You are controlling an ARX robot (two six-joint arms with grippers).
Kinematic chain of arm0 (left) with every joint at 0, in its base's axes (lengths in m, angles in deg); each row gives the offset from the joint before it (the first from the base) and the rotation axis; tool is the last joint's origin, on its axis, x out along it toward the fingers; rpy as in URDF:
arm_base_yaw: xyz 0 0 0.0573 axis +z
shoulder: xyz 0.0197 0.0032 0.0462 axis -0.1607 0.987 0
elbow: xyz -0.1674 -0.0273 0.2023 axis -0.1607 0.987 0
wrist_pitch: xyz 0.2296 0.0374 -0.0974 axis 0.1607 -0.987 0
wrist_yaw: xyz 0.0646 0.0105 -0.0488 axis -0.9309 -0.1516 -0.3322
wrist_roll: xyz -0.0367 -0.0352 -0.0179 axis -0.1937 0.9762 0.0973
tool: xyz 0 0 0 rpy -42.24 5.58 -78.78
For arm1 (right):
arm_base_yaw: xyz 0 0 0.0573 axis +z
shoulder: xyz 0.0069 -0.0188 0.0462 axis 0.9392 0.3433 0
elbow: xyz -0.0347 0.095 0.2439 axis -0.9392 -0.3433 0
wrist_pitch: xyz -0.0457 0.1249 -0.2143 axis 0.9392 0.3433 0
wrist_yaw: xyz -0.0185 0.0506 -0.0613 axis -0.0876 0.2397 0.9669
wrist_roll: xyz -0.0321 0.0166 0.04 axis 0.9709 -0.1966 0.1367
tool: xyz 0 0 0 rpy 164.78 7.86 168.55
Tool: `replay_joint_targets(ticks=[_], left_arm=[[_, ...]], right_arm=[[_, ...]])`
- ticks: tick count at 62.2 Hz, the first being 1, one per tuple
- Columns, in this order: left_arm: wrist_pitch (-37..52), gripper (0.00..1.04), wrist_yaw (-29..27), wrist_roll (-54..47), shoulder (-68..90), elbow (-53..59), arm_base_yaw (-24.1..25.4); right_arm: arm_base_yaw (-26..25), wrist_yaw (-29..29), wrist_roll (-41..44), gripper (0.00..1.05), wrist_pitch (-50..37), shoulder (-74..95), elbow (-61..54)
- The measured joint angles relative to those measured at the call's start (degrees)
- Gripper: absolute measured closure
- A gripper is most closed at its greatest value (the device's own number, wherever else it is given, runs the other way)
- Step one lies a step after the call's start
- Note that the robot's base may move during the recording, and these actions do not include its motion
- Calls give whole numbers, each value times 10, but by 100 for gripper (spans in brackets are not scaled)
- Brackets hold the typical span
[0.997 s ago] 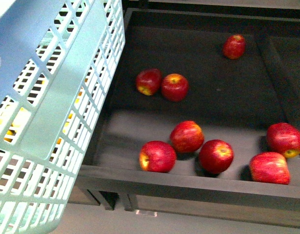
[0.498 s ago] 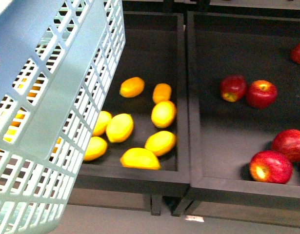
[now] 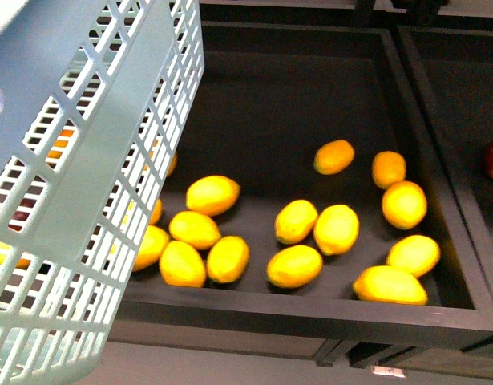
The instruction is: Pick lemon and mango into basket
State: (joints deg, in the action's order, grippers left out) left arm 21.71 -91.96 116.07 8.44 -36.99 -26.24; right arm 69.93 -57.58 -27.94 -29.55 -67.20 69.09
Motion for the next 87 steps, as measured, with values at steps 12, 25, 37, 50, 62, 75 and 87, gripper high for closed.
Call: replay_joint_targets(ticks=[12, 25, 37, 50, 62, 75, 87], left_arm=[[0, 78, -3, -1, 0, 0, 0], [0, 78, -1, 0, 0, 0, 0], [0, 78, -4, -2, 0, 0, 4], [0, 78, -2, -9, -1, 0, 4], [-211, 78, -76, -179, 81, -106, -15], [-167, 78, -82, -267, 181, -155, -31], [-132, 78, -32, -267, 279, -219, -71]], right_arm=[[0, 0, 0, 9, 0, 0, 0], [0, -1, 0, 9, 0, 0, 0], [0, -4, 0, 9, 0, 0, 0], [0, -2, 0, 9, 0, 0, 0], [0, -1, 0, 9, 0, 0, 0], [0, 0, 0, 9, 0, 0, 0], [0, 0, 0, 9, 0, 0, 0]])
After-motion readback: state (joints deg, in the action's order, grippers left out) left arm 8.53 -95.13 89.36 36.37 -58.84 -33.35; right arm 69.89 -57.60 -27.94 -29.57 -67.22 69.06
